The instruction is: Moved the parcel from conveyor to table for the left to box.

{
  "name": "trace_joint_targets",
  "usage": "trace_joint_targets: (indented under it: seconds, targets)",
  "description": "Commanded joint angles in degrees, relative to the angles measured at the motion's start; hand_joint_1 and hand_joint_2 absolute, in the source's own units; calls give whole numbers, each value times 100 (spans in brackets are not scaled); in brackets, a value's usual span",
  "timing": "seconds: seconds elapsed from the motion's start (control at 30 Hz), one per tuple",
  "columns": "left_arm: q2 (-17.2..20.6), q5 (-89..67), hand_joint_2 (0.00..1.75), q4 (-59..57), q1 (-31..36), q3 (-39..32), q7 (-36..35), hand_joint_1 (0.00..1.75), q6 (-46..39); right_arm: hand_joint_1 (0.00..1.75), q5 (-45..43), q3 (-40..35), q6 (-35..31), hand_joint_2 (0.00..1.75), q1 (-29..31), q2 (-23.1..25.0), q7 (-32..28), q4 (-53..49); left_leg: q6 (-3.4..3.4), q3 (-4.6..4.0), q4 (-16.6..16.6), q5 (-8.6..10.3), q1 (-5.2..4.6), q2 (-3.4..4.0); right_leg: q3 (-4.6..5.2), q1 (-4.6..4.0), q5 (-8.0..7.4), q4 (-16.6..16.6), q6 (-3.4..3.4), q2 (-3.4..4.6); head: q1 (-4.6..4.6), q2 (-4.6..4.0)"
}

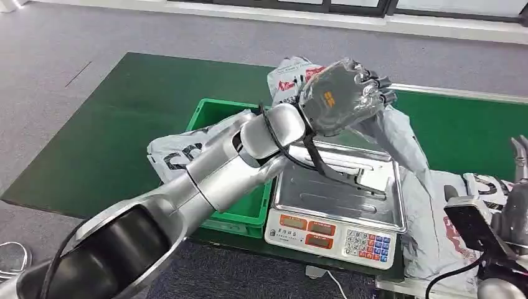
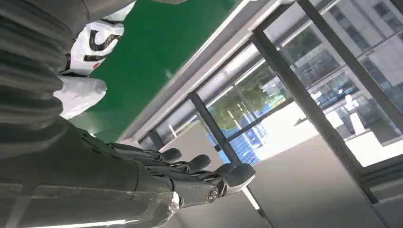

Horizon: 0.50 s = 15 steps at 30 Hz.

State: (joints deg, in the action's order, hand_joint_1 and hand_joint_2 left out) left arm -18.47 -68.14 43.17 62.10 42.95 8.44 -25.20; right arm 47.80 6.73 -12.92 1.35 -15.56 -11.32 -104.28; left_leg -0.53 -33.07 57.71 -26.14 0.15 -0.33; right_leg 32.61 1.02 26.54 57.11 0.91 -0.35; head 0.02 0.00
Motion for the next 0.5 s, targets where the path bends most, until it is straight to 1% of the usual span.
trace_joint_targets:
  seconds: [0.03,0.2,0.27,0.33,0.37,0.47,0.5]
  targets:
    - [383,-588,175,-788,528,-478,-134,175,-19,0,72,123,93,175,131,122,33,53,-2,-1,-2,3,0,22,8,-1,-10,-2,-8,22,-2,0]
    - [345,-600,175,-785,523,-478,-139,175,-12,0,72,128,90,175,125,125,33,55,-1,-1,2,1,0,2,4,0,-1,2,-3,3,-2,0]
    - [347,-711,175,-816,537,-485,-242,175,33,0,76,131,95,175,129,127,29,56,-1,-1,3,-1,2,10,4,-3,-3,0,-5,11,-2,0]
    - [534,-983,175,-914,596,-582,-461,175,159,0,122,123,148,175,180,172,28,70,-2,-3,2,1,0,14,8,0,-5,1,-6,14,-2,0]
    - [616,-1072,175,-945,595,-664,-463,175,131,0,170,121,186,175,235,222,34,94,-2,-2,3,-1,-1,13,7,0,-3,4,-5,14,-2,0]
    - [857,-1329,175,-1082,594,-999,-635,175,243,0,431,137,314,175,459,493,122,106,-4,-1,-1,1,-1,42,16,0,-14,3,-10,42,-2,0]
    - [908,-1368,175,-1092,586,-1121,-672,175,251,0,477,158,342,175,482,518,135,96,-4,-2,0,-1,0,41,14,0,-11,5,-9,41,-2,0]
